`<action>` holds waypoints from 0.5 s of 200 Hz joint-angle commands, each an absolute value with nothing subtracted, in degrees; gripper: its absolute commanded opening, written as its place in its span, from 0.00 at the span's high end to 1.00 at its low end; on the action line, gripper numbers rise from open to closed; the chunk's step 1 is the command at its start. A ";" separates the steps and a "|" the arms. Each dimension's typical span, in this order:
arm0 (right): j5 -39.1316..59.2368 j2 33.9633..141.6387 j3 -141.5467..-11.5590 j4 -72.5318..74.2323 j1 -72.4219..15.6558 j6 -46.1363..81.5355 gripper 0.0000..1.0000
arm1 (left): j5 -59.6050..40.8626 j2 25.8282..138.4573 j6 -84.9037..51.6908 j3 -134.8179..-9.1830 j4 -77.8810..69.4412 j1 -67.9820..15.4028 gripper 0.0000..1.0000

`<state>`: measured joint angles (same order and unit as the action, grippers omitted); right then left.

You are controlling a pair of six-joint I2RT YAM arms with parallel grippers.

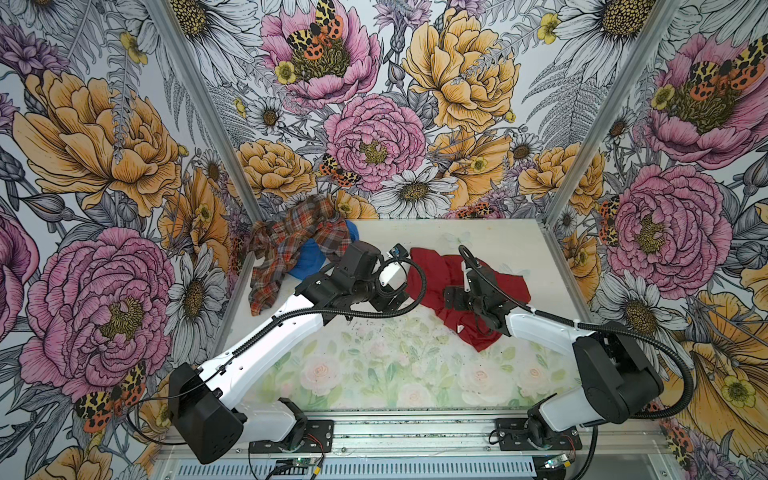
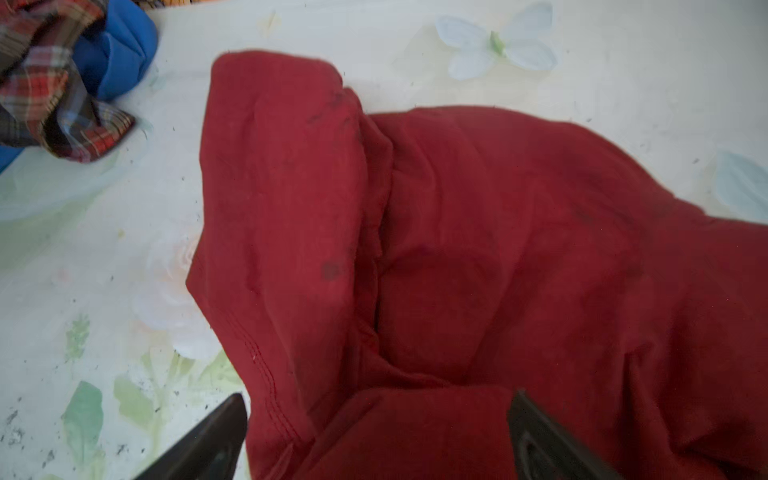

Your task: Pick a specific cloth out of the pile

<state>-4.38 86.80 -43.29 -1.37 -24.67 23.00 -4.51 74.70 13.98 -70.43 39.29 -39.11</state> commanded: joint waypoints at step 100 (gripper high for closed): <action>3.51 97.91 -54.36 -15.00 -24.28 19.69 0.97 | -2.20 68.26 11.27 -65.88 27.55 -34.08 0.01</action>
<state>0.05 95.92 -52.10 -12.60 -24.67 20.25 -4.51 70.46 12.14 -67.05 30.30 -34.26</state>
